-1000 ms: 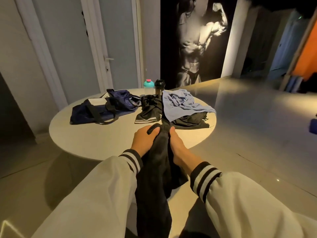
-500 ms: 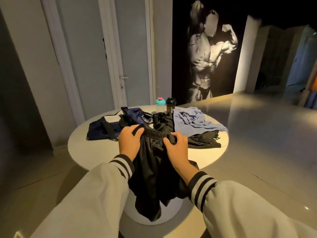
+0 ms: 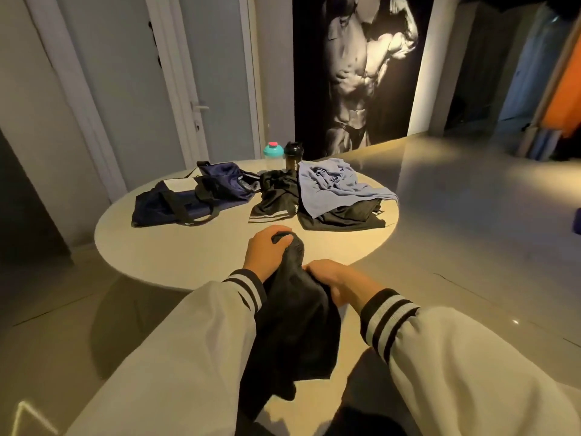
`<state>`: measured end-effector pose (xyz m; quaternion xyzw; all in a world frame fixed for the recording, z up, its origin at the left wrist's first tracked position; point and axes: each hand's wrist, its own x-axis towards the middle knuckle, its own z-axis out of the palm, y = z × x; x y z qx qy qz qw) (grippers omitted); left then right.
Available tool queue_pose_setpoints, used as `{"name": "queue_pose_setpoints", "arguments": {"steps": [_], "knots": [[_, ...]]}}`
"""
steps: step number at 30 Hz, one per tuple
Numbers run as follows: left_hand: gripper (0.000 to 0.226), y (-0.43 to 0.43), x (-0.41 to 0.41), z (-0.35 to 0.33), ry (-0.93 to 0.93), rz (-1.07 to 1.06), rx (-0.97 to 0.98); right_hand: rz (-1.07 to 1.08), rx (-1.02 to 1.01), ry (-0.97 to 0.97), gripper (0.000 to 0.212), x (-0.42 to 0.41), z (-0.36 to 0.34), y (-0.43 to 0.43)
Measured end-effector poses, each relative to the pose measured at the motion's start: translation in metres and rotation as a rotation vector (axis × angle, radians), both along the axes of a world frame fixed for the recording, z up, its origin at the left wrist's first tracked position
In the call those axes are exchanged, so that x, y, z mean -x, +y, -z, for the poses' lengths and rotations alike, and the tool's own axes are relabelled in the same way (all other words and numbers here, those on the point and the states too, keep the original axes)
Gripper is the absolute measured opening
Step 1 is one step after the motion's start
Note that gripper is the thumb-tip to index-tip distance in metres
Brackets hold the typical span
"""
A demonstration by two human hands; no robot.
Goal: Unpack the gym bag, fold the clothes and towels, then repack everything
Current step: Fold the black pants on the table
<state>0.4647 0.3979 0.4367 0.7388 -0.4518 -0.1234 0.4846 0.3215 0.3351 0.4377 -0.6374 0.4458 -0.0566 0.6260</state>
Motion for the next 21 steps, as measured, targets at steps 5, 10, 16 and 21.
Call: {"name": "queue_pose_setpoints", "arguments": {"steps": [5,10,16,21], "knots": [[0.016,-0.008,0.020,0.001,-0.004,-0.006,0.111,0.423,0.302,-0.278,0.018,0.024,0.021,-0.019],[0.024,0.002,-0.001,-0.024,-0.182,0.047,0.074,0.470,0.662,-0.423,0.013,0.022,0.010,-0.032],[0.044,0.006,-0.034,-0.045,-0.429,0.132,-0.248,0.426,0.720,-0.442,0.009,-0.022,-0.009,-0.032],[0.009,0.011,-0.066,-0.048,-0.396,-0.050,-0.090,0.294,0.777,-0.461,0.008,-0.049,-0.018,-0.040]]}}
